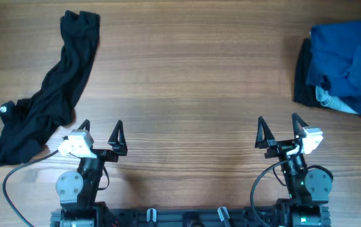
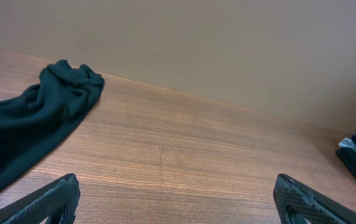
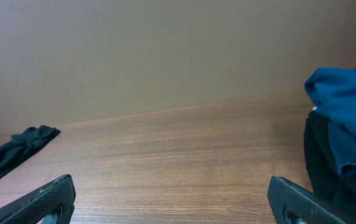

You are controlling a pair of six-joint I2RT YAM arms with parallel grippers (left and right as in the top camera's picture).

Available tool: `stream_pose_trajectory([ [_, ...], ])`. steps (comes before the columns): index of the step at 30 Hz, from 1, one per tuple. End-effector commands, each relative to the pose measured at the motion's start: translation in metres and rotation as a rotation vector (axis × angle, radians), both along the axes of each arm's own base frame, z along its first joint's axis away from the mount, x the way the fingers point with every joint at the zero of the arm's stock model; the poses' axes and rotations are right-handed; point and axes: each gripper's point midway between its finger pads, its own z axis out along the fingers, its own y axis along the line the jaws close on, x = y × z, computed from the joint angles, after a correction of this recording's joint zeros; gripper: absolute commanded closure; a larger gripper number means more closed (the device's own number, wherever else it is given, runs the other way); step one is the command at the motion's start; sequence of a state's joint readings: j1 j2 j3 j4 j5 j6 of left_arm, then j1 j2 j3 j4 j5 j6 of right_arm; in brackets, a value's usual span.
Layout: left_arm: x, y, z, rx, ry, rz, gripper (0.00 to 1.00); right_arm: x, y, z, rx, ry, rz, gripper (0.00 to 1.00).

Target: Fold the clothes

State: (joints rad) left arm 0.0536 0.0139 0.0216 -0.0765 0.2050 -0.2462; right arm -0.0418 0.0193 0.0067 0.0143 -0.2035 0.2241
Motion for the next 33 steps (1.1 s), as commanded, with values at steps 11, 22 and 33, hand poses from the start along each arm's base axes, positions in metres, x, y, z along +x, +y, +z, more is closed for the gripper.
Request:
stream_pose_trajectory([
  [11, 0.0006, 0.0021, -0.0043, -0.004, 0.012, 0.013, 0.0, -0.0002, -0.0011, 0.0012, 0.014, -0.005, -0.008, 0.0],
  [22, 0.0006, 0.0021, -0.0043, -0.004, 0.012, 0.013, 0.0, 0.0009, -0.0095, 0.0006, 0.012, -0.003, -0.058, 0.0],
  [33, 0.0006, 0.0021, -0.0043, -0.004, 0.012, 0.013, 0.0, 0.0009, -0.0095, 0.0018, 0.028, -0.006, -0.057, 0.0],
])
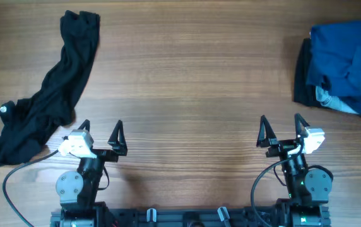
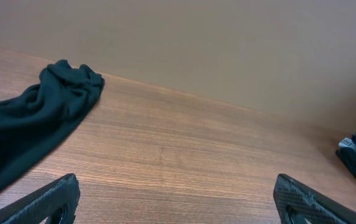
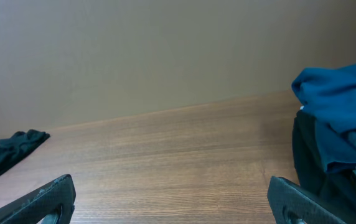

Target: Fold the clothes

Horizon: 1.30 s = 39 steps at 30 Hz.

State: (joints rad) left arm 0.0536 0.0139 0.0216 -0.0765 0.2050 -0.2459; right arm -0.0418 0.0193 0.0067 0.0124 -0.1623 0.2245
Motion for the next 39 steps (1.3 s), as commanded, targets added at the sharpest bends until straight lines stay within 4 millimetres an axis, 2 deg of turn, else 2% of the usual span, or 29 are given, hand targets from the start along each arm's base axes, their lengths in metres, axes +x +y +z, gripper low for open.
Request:
stream_pose_trajectory([
  [1, 0.001, 0.002, -0.004, -0.004, 0.012, 0.013, 0.0, 0.0, -0.003, 0.002, 0.041, -0.007, -0.017, 0.0],
  [17, 0.001, 0.003, 0.0, 0.033, -0.009, 0.013, 0.0, 0.0, -0.002, 0.002, 0.1, 0.001, -0.012, 0.0],
  [19, 0.001, 0.001, 0.018, 0.027, -0.077, 0.004, 0.0, 0.0, -0.002, 0.003, 0.099, -0.003, -0.012, 0.0],
  [23, -0.007, -0.003, 0.066, 0.033, -0.207, -0.012, 0.0, 0.0, -0.002, 0.001, 0.099, 0.005, -0.012, 0.0],
  [28, -0.004, 0.017, 0.084, 0.041, -0.145, 0.1, 0.0, 0.0, -0.002, 0.001, 0.099, 0.005, -0.012, 0.0],
  [34, 0.012, 0.006, 0.078, 0.113, -0.12, 0.033, 0.0, 0.0, -0.002, 0.001, 0.099, 0.005, -0.012, 0.0],
  [39, 0.023, 0.004, 0.056, 0.108, -0.032, 0.01, 0.0, 0.0, -0.002, 0.001, 0.099, 0.005, -0.012, 0.0],
])
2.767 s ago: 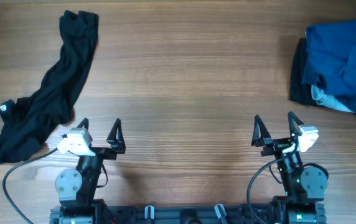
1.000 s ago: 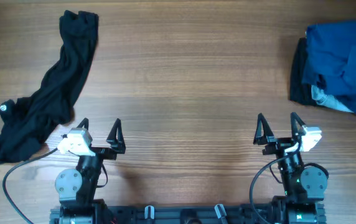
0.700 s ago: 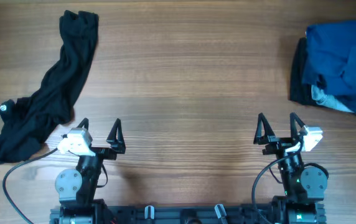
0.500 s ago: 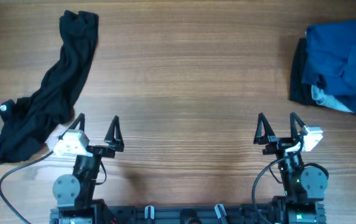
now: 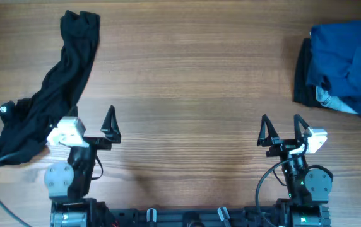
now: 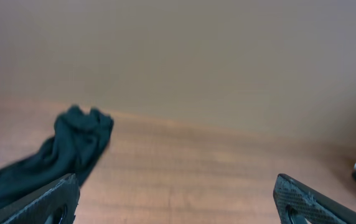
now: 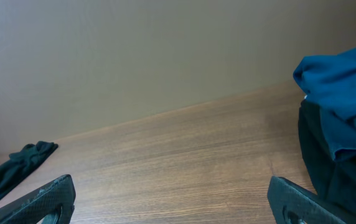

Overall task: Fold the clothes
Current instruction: 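Move the left gripper up toward the black garment's top edge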

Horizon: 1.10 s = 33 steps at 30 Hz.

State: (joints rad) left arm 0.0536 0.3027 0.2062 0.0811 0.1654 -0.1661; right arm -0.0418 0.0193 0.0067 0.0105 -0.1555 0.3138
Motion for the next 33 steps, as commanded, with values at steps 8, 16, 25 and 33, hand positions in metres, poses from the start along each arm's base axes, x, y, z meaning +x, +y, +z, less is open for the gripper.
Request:
stream_pose_trajectory([
  [8, 0.017, -0.003, -0.04, 0.017, 0.167, -0.026, 0.0, 0.0, -0.001, 0.001, 0.01, -0.007, -0.006, 0.0],
  [16, 0.019, -0.003, -0.048, 0.015, 0.198, -0.026, 0.0, 0.0, -0.001, 0.001, 0.01, -0.007, -0.006, 0.0],
  [25, 0.02, -0.003, -0.045, 0.016, 0.187, -0.025, 0.0, 0.0, -0.001, 0.001, 0.01, -0.007, -0.006, 0.0],
  [33, 0.02, -0.002, -0.047, 0.054, 0.189, -0.026, 0.0, 0.0, -0.001, 0.001, 0.01, -0.007, -0.006, 0.0],
])
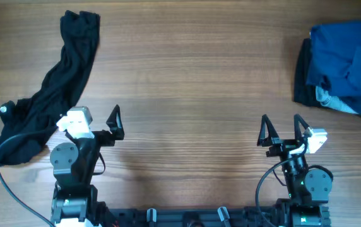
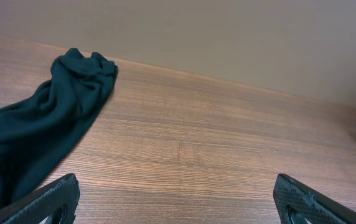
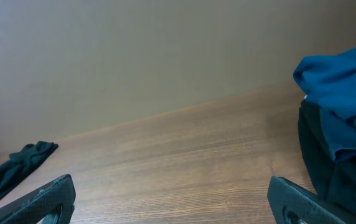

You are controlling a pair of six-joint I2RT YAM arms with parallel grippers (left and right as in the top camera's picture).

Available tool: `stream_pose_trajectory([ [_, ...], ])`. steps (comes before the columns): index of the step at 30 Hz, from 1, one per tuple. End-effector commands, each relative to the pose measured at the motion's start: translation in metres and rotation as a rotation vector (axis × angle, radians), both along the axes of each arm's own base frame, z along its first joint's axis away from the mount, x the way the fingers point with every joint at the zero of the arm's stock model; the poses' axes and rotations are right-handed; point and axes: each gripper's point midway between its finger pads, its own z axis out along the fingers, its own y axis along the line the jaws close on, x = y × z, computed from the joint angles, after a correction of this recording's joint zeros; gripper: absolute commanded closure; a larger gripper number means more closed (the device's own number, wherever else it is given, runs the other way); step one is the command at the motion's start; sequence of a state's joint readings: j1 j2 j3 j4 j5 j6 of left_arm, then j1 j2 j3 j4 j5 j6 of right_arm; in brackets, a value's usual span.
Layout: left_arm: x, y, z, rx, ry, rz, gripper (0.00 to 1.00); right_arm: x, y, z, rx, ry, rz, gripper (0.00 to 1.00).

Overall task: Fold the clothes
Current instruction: 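Move the left gripper up toward the black garment's top edge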

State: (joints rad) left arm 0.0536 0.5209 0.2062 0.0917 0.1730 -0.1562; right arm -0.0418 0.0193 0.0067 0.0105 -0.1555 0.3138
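Observation:
A long black garment (image 1: pixel 54 94) lies crumpled along the table's left side, and it also shows in the left wrist view (image 2: pixel 41 124). At the far right sits a heap of blue clothes (image 1: pixel 348 60) on a darker piece (image 3: pixel 327 162). My left gripper (image 1: pixel 98 121) is open just right of the black garment's lower end, nothing between its fingers (image 2: pixel 44 202). My right gripper (image 1: pixel 280 123) is open near the front edge, well short of the blue heap, and is also empty (image 3: pixel 172 202).
The wooden table (image 1: pixel 193 82) stretches bare between the two lots of clothes. A beige wall (image 2: pixel 228 37) stands behind its far edge. A black cable (image 1: pixel 4 183) loops beside the left arm's base.
My left gripper has shifted a little right and forward, and its camera now looks lower onto the table, with the black garment nearer in view. The right arm has not moved.
Both grippers stood open and empty at the front edge. The right wrist then turned slightly toward the blue heap and settled back. The left arm swung left toward the black garment with its view raised, and now points down at the table beside it.

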Motion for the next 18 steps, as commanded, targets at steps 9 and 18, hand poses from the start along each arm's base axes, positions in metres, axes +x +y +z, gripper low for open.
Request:
stream_pose_trajectory([
  [9, -0.003, -0.003, -0.011, 0.17, 0.036, -0.058, 0.0, 0.0, -0.001, 0.001, 0.01, -0.007, -0.006, 0.0],
  [18, 0.005, -0.004, 0.035, 0.182, -0.144, -0.049, 0.0, 0.0, -0.001, 0.001, 0.01, -0.007, -0.006, 0.0],
])
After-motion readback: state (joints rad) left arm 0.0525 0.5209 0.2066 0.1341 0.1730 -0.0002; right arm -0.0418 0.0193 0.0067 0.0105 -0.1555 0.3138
